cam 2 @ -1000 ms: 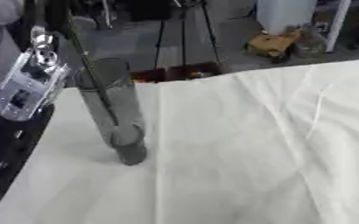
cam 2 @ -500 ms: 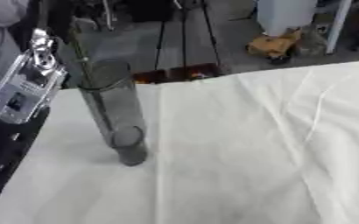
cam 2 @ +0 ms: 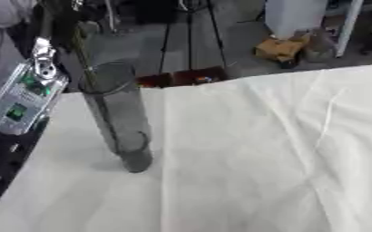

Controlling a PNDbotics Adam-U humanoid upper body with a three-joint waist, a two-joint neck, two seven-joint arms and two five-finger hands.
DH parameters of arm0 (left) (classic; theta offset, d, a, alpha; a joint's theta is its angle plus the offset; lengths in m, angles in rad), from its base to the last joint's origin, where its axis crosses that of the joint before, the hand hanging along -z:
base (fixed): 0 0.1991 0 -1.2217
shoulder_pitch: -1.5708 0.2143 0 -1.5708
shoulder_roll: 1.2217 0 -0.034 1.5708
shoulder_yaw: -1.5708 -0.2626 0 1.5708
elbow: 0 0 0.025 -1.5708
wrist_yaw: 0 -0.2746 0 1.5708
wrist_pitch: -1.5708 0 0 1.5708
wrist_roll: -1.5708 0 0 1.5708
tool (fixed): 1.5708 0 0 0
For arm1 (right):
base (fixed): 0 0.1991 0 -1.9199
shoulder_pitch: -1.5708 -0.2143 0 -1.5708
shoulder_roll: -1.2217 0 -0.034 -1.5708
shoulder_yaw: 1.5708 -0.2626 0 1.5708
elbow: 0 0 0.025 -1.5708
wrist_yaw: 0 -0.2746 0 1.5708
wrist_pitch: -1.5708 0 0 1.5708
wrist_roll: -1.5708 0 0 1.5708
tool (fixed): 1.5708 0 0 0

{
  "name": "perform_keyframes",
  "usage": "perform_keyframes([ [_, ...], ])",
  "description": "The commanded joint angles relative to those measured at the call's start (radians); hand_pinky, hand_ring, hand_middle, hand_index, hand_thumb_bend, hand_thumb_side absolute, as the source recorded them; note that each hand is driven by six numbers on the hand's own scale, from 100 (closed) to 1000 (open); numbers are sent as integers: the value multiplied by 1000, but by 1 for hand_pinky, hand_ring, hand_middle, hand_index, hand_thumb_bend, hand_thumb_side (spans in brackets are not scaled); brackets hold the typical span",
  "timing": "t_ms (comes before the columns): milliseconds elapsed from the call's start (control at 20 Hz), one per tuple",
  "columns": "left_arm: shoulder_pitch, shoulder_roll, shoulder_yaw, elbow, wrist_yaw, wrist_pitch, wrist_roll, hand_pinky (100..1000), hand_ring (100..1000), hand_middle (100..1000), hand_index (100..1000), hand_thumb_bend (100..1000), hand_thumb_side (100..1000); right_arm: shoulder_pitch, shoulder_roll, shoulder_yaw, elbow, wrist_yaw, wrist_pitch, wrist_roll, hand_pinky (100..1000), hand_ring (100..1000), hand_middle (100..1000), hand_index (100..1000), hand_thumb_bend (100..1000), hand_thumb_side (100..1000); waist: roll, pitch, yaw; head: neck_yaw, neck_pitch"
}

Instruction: Arrange flowers into the vase.

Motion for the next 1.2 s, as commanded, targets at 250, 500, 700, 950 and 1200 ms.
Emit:
perform_keyframes([
  [250, 3, 53, -5, -44, -20, -9, -12, 136, 444, 519, 535, 100, 1000, -5, -20, -14, -16, 4, 2, -6, 897, 1000, 821, 899, 100, 1000, -10, -21, 4, -7, -15],
  [500, 13, 63, -12, -53, -35, -10, -35, 173, 518, 601, 629, 100, 1000, -4, -19, -15, -16, 4, 3, -7, 897, 1000, 821, 898, 100, 1000, -10, -21, 4, -9, -18],
  [700, 18, 68, -20, -56, -55, -19, -77, 249, 584, 662, 681, 100, 1000, -3, -19, -16, -16, 5, 3, -9, 897, 1000, 821, 899, 100, 1000, -10, -20, 4, -10, -19],
  [950, 23, 72, -26, -53, -90, -31, -156, 305, 635, 717, 730, 100, 1000, -3, -19, -16, -16, 6, 4, -10, 897, 1000, 821, 898, 100, 1000, -10, -19, 3, -10, -22],
  [1200, 27, 79, -29, -52, -136, -41, -226, 337, 668, 750, 764, 100, 1000, -2, -18, -17, -16, 7, 4, -11, 897, 1000, 821, 899, 100, 1000, -10, -20, 4, -14, -24],
])
